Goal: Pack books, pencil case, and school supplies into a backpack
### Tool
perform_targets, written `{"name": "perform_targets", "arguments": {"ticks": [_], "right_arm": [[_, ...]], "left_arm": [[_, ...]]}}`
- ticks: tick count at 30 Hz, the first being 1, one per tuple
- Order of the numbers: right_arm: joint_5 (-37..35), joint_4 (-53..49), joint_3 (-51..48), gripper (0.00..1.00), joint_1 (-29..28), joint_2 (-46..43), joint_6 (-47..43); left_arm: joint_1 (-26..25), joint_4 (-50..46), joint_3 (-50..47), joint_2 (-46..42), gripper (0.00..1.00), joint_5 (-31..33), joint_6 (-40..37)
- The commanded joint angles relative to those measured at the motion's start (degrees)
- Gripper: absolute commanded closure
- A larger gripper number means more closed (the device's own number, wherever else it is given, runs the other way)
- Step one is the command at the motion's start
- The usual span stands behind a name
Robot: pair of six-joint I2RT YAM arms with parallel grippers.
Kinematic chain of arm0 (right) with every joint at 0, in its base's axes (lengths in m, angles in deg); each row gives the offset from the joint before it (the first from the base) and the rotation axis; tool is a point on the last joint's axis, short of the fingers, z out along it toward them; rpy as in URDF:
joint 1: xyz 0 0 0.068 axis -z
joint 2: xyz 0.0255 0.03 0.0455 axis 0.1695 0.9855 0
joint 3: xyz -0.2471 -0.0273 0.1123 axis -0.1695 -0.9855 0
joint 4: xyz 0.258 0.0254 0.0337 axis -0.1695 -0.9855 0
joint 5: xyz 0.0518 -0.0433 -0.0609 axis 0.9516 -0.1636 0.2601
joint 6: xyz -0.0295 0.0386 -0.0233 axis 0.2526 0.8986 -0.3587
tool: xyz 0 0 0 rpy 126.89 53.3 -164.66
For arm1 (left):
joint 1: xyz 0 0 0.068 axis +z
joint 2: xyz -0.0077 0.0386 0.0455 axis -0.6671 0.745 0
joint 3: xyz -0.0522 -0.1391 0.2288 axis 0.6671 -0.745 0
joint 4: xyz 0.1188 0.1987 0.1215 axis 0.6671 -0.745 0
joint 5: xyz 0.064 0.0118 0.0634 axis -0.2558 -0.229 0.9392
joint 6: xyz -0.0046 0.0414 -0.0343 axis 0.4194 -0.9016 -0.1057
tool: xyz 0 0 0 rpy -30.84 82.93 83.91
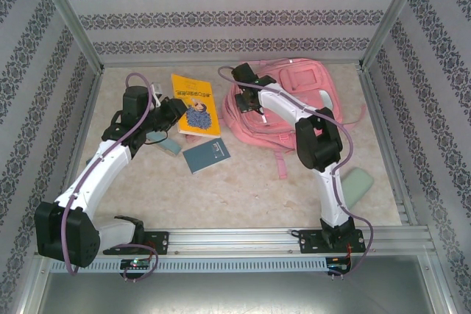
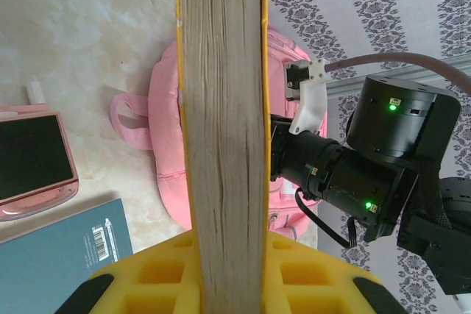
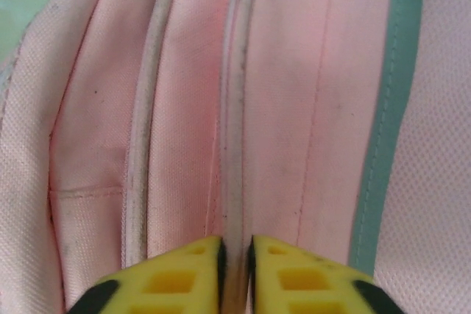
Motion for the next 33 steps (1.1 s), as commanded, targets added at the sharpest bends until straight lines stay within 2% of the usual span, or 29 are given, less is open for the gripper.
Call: {"name": "perform_targets", "arguments": {"ticks": [1, 3, 9, 15, 21, 26, 33], "right_arm": [[-3.10, -1.15, -0.74, 0.92, -0.01, -2.32, -1.01], [-3.20, -0.54, -1.59, 1.00, -0.03, -5.31, -1.24], [-1.76, -0.53, -0.64, 1.00, -0.12, -14.48, -3.02], [1.96, -1.49, 4.22, 1.00, 0.89, -20.36, -3.96], [11.64, -1.95, 6.46, 1.00, 4.38, -24.22, -0.88], [20.16, 0.39, 4.60, 1.00, 6.56, -26.98, 2.12], [22.98, 2.33, 1.92, 1.00, 7.83, -28.29, 6.03]], "left_arm": [[0.60, 3.42, 0.12, -1.19, 1.00, -1.32, -0.96], [0.54, 4.46, -0.26, -0.68, 1.00, -1.40, -0.67], [0.51, 10.41, -1.05, 3.43, 1.00, -2.48, 2.53], [-1.31, 17.81, -0.93, 8.18, 1.00, 0.98, 7.15], [-7.12, 24.82, 1.12, 15.49, 1.00, 6.13, 9.74], [-12.50, 29.68, 5.00, 22.36, 1.00, 9.57, 10.00], [-16.90, 38.24, 12.20, 33.82, 1.00, 11.81, 14.32]]}}
